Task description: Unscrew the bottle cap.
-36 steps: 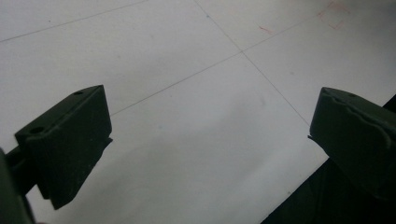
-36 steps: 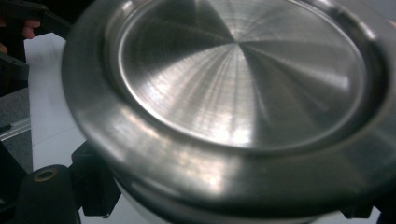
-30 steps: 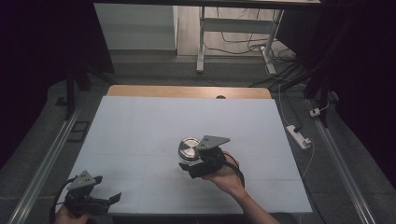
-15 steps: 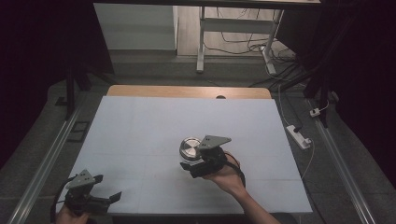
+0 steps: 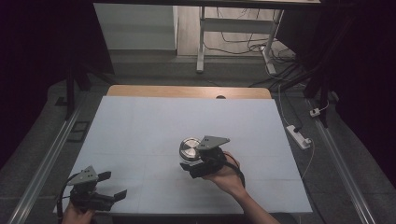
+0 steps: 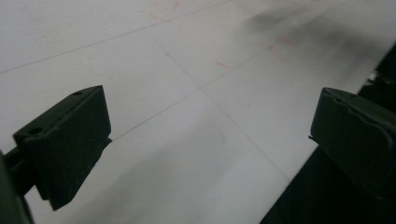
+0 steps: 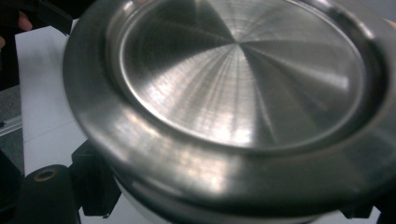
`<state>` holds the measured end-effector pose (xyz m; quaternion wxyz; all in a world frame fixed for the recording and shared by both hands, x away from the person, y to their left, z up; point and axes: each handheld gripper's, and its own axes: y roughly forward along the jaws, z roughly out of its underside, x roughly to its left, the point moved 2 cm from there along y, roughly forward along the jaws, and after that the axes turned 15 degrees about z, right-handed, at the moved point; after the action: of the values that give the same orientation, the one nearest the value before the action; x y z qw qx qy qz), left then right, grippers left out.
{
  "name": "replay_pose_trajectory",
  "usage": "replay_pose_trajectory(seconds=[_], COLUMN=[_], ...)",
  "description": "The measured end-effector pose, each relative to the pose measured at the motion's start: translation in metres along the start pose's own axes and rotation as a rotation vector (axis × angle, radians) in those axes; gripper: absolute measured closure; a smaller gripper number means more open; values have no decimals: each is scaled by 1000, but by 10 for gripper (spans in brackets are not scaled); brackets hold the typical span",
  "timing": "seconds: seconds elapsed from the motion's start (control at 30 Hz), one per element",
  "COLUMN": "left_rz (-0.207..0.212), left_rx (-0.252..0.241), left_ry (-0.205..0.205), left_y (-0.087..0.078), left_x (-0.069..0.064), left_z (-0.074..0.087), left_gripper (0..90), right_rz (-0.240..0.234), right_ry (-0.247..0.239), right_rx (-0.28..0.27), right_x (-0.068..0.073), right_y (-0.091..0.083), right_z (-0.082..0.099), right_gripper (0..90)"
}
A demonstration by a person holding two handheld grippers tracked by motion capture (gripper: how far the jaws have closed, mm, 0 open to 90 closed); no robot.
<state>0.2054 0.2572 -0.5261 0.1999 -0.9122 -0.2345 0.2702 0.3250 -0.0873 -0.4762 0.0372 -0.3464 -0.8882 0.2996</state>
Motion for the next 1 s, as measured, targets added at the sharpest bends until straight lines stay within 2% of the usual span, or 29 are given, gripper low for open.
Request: replay_pose_trajectory(seconds=[0.13,0.3,0.57,0.67,0.83,1.0], left_rz=[24,66,69,58,63,86], left_rx=[-10,-42,-79,-72,-79,-88], left_ry=[32,40,52,83,142,179], left_y=[3,3,-3,-4,-3,1], left_x=[-2,-5,-7,-11,-17,-16], left_z=[-5,-12,-25,-32,-43,-57], left_gripper=[0,0,0,0,0,0], right_rz=[7,11,-1,-7,-19,-21], right_ry=[-9,-25,-16,-12,-14,-10], right_rx=[12,21,17,12,1,-10], right_x=[1,4,6,6,6,5], right_y=[2,4,4,4,1,-1], right_z=[2,3,3,3,1,0], right_gripper=[147,147,147,147,148,148])
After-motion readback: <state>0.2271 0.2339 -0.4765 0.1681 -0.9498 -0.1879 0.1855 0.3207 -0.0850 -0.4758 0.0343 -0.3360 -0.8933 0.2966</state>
